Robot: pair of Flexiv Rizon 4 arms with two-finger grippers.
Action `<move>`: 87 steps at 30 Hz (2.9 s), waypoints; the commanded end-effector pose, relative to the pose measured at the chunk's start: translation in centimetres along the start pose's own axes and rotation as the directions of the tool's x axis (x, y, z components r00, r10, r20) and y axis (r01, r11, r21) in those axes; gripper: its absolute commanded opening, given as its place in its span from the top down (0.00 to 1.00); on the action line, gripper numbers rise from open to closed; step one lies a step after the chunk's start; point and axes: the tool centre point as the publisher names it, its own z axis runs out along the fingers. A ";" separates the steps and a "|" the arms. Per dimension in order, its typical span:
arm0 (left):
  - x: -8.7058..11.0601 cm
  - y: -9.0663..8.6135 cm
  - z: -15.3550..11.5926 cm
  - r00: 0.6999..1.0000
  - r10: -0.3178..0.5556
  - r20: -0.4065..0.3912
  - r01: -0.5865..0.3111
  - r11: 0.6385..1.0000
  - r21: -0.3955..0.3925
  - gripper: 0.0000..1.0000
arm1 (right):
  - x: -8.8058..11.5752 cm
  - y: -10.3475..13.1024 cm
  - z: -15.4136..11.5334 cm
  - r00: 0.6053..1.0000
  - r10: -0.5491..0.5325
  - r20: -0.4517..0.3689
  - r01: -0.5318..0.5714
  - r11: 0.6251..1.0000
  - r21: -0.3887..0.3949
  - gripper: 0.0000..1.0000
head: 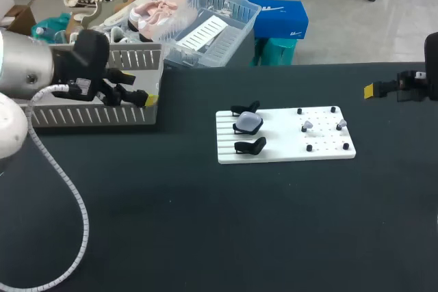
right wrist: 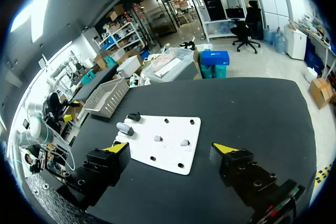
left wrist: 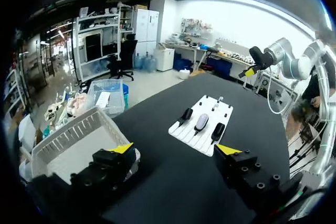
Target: Pick up each earbud case from the left stands, insert the matching earbuds, close the lid, and place the case in the box.
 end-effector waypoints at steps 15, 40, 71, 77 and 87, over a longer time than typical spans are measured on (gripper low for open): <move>1.4 -2.9 6.1 0.877 0.393 0.275 -0.475 0.794 0.379 0.00 | 0.0 -0.1 0.1 1.000 -0.001 -0.001 0.001 1.000 -0.002 0.00; 1.7 -6.0 13.7 0.936 0.294 0.193 -0.343 0.883 0.320 0.00 | 0.0 -0.1 0.1 1.000 -0.001 -0.001 0.001 1.000 -0.002 0.00; 0.9 -6.5 19.8 0.946 0.301 0.118 -0.323 0.890 0.321 0.00 | 0.0 -0.1 0.1 1.000 -0.001 -0.001 0.001 1.000 -0.002 0.00; 0.7 -6.9 20.5 0.948 0.299 0.105 -0.317 0.897 0.306 0.00 | 0.0 -0.1 0.1 1.000 -0.001 -0.001 0.001 1.000 -0.002 0.00; 1.0 -7.1 21.3 0.952 0.293 0.083 -0.304 0.902 0.305 0.12 | 0.0 -0.1 0.1 1.000 -0.001 -0.001 0.001 1.000 -0.002 0.00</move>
